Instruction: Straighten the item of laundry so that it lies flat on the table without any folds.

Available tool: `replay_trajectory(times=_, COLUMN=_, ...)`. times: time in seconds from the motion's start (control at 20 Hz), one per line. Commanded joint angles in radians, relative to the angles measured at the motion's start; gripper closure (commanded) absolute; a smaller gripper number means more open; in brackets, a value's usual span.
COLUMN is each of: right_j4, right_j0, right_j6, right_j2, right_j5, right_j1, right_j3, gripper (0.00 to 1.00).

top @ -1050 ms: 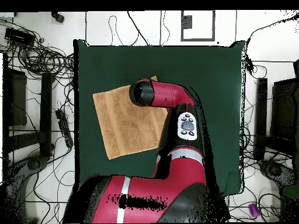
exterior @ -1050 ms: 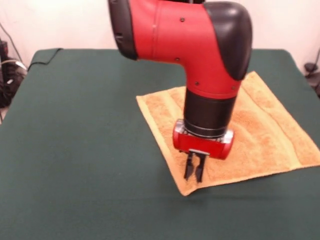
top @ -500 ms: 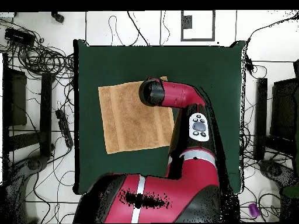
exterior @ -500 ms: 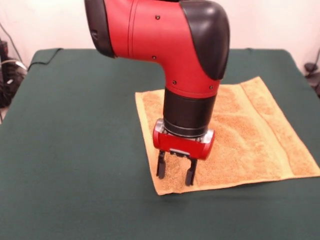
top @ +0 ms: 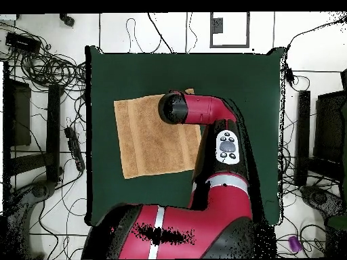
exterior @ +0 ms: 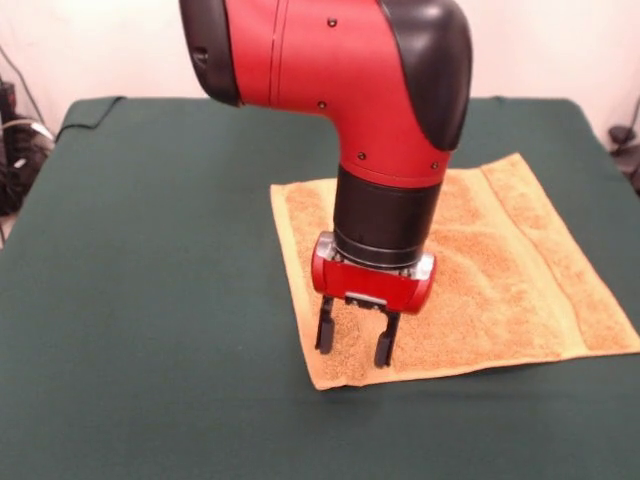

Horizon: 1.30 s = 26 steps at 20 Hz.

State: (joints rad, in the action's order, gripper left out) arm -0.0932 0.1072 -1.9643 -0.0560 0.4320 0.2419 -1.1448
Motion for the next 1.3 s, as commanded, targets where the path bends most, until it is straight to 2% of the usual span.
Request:
replay_trajectory(times=0.05, right_j4=-0.040, right_j0=-0.002, right_j6=0.003, right_j2=0.104, right_j5=-0.012, right_j1=0.002, right_j3=-0.044, gripper=0.00)
replay_trajectory(times=0.45, right_j4=-0.029, right_j0=0.010, right_j6=0.036, right_j2=0.110, right_j5=0.083, right_j1=0.134, right_j3=-0.147, gripper=0.00)
replay_trajectory(times=0.9, right_j4=-0.002, right_j0=-0.025, right_j6=0.035, right_j2=0.073, right_j5=0.289, right_j1=0.316, right_j3=-0.202, gripper=0.00)
replay_trajectory(times=1.15, right_j4=0.001, right_j0=-0.023, right_j6=0.036, right_j2=0.077, right_j5=0.385, right_j1=0.330, right_j3=-0.182, gripper=0.00)
replay_trajectory(times=1.3, right_j4=0.005, right_j0=-0.011, right_j6=0.051, right_j2=0.087, right_j5=0.442, right_j1=0.371, right_j3=-0.191, gripper=0.00)
